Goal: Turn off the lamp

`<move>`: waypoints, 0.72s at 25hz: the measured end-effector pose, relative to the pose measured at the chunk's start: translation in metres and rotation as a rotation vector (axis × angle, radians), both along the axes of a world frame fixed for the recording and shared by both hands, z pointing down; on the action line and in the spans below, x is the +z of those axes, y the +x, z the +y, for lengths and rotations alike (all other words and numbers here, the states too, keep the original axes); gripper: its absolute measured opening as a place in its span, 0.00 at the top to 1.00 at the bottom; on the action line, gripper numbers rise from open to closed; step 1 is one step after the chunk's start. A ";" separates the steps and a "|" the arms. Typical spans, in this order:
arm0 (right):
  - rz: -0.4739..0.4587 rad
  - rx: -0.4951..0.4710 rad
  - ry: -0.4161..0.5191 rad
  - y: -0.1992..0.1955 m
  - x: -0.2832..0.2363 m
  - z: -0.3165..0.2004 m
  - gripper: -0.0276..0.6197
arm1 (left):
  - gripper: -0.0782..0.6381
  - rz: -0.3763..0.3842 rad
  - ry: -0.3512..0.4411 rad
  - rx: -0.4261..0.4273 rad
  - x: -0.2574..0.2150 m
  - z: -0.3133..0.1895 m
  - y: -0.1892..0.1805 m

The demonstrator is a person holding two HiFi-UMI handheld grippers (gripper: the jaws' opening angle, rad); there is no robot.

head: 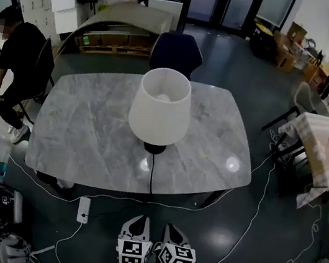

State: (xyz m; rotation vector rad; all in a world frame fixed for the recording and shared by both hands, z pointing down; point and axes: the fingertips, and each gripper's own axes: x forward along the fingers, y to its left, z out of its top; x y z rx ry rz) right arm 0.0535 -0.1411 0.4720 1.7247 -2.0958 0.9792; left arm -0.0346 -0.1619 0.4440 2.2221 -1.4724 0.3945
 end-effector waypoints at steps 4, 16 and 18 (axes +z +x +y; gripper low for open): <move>0.012 -0.027 0.061 -0.005 -0.045 -0.009 0.96 | 0.88 0.019 0.041 -0.007 -0.040 0.005 -0.004; 0.037 -0.081 0.232 0.004 -0.137 -0.032 0.96 | 0.88 0.043 0.219 -0.091 -0.139 -0.008 -0.011; 0.042 -0.088 0.258 0.007 -0.145 -0.038 0.96 | 0.88 0.043 0.248 -0.108 -0.148 -0.012 -0.013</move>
